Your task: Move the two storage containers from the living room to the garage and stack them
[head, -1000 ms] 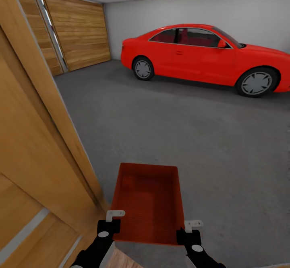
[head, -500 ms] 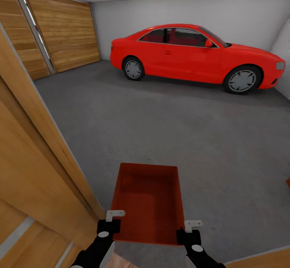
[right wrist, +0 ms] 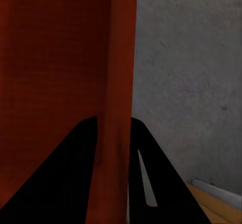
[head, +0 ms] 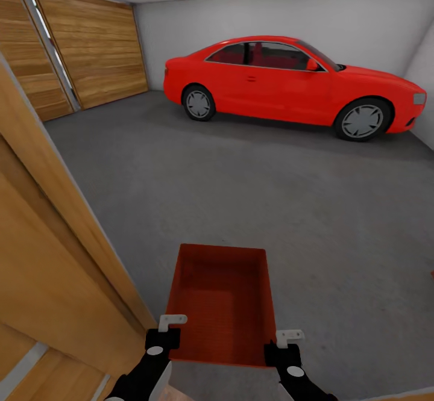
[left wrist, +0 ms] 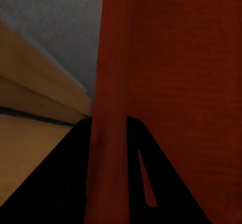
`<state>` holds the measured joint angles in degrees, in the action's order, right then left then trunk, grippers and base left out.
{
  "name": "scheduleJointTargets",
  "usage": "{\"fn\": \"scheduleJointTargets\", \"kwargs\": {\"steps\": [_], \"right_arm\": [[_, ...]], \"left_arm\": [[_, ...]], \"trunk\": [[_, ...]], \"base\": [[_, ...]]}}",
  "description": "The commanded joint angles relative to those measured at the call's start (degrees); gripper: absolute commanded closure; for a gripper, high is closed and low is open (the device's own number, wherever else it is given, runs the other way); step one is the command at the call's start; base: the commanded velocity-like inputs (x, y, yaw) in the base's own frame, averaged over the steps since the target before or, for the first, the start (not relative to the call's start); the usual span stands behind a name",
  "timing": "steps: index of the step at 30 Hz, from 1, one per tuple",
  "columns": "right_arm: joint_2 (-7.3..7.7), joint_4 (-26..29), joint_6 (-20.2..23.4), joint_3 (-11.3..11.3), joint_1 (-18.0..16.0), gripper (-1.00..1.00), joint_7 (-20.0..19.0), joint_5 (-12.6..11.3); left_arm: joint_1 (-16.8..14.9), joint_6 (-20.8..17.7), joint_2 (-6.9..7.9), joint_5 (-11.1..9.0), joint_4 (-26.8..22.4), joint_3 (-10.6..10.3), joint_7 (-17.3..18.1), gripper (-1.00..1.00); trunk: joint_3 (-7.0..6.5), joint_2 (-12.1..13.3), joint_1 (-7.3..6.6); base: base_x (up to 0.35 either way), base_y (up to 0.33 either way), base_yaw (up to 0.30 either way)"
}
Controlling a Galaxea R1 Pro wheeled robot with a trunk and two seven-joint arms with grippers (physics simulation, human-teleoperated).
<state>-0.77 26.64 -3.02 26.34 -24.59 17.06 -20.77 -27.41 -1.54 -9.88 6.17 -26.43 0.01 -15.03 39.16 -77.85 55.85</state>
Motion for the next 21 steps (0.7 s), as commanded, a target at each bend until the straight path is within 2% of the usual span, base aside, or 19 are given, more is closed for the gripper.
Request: {"fn": "scheduleJointTargets", "kwargs": {"steps": [1,5,11,21], "right_arm": [[1.03,-5.3,-0.4,0.7,0.0,1.00,1.0,0.3],[1.03,-5.3,-0.4,0.7,0.0,1.00,1.0,0.3],[0.97,-5.3,-0.4,0.7,0.0,1.00,1.0,0.1],[0.95,-5.3,-0.3,0.7,0.0,1.00,1.0,-0.2]], "left_arm": [[-0.1,-0.2,-0.01,-0.2,0.2,0.4,2.0,1.00],[-0.1,-0.2,-0.04,-0.2,0.2,0.4,1.9,1.00],[-0.1,-0.1,-0.03,-0.2,0.2,0.4,1.9,1.00],[-0.1,-0.1,-0.03,-0.2,0.2,0.4,1.9,1.00]], "trunk": [[0.04,0.0,0.02],[0.04,0.0,0.02],[0.04,0.0,0.02],[0.04,0.0,0.02]], "base": [[0.253,0.196,0.000],[0.180,0.104,0.000],[0.029,0.013,-0.013],[0.001,0.001,-0.192]]}}
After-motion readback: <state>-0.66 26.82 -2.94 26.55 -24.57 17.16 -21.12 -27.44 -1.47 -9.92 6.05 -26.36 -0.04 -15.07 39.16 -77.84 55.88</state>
